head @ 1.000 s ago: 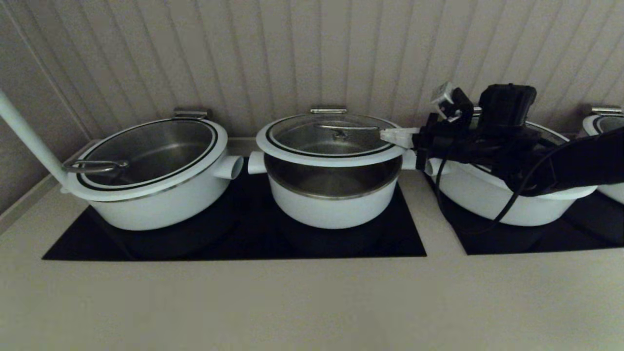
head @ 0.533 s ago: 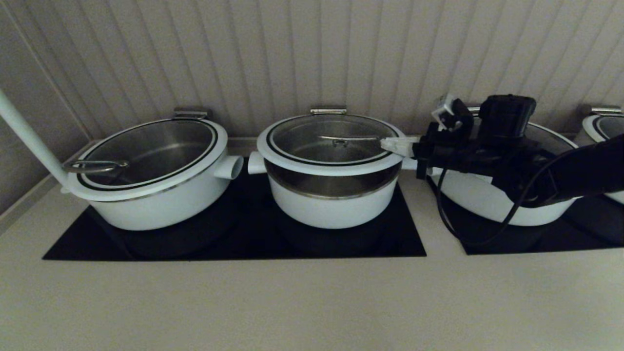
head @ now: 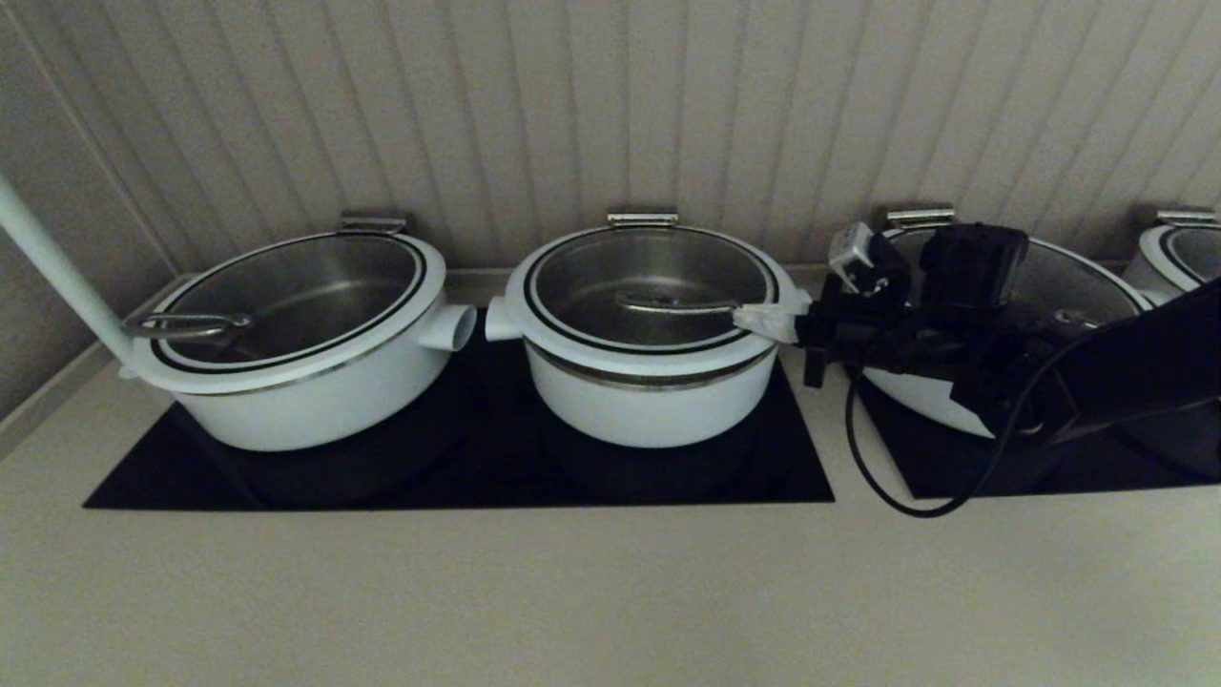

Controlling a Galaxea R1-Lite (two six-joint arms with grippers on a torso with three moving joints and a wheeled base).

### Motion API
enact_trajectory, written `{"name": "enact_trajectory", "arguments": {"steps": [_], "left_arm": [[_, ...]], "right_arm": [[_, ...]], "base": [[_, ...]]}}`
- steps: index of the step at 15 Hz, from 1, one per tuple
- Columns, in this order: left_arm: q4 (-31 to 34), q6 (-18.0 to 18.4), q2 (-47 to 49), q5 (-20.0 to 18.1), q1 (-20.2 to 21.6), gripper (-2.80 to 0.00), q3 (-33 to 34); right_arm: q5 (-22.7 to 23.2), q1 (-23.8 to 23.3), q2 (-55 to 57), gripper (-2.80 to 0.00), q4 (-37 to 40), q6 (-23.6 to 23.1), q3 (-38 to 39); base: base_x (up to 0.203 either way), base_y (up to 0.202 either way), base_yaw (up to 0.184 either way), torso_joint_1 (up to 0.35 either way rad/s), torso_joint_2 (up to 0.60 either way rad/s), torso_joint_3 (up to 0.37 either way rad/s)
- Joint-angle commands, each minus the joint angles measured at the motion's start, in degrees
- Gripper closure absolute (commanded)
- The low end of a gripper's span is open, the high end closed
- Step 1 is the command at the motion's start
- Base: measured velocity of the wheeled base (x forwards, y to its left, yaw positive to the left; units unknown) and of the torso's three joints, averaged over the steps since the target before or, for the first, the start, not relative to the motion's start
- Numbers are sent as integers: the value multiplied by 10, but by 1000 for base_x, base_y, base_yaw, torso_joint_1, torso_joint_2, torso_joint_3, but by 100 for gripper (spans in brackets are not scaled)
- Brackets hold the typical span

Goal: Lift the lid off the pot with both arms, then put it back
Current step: Close the pot lid

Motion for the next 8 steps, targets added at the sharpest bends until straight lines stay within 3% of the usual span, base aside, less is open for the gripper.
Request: {"name": "enact_trajectory", "arguments": {"steps": [1,8], "left_arm": [[0,0,1,0,0,0,0],[0,0,0,0,0,0,0]], "right_arm": [[3,2,2,0,-13,-2,27],[2,2,-1,0,-51,-2,88]], "base": [[0,0,0,0,0,0],[0,0,0,0,0,0]]}}
